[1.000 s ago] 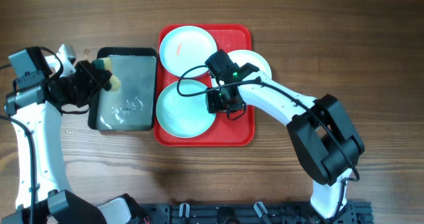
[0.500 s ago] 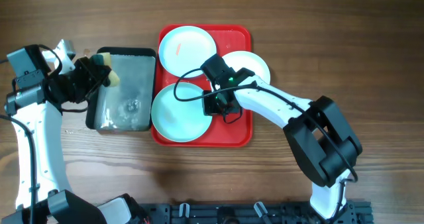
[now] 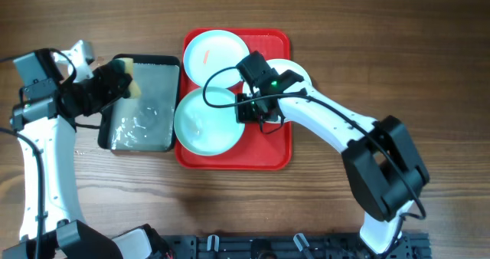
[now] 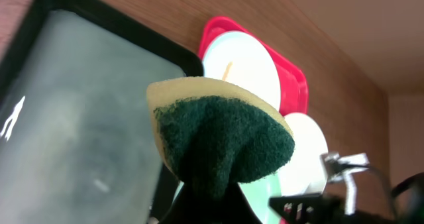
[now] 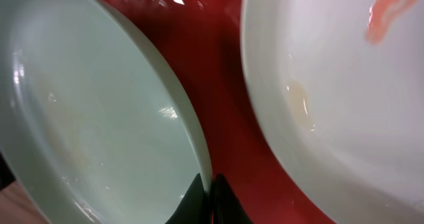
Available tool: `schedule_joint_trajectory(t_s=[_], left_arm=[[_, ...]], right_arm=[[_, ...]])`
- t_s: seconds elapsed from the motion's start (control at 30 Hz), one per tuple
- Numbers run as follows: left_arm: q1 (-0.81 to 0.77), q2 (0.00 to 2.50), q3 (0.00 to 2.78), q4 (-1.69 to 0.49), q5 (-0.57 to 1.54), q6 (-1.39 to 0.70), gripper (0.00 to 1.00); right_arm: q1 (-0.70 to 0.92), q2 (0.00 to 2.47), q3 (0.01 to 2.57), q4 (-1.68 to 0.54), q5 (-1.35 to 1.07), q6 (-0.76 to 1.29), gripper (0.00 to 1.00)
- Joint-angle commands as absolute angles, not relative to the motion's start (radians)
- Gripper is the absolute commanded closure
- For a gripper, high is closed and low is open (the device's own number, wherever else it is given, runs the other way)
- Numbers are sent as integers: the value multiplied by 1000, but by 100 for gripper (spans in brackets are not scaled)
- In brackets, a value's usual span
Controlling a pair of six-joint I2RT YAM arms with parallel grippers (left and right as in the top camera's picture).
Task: Clean dirty plates on tray and stack at the side
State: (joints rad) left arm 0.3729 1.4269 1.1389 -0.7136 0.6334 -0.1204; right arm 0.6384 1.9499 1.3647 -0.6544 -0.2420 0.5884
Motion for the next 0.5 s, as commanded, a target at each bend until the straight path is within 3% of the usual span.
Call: schedule_joint_trajectory(t_s=[0.0,0.47], left_arm=[[333,1418,1156,-709,626,-56,96],[306,1417,1156,-692,574,-60,96]], right_arm=[[636,1893,1420,-652,-237,569,96],[637,1894,1520,-558,-99,554,96]])
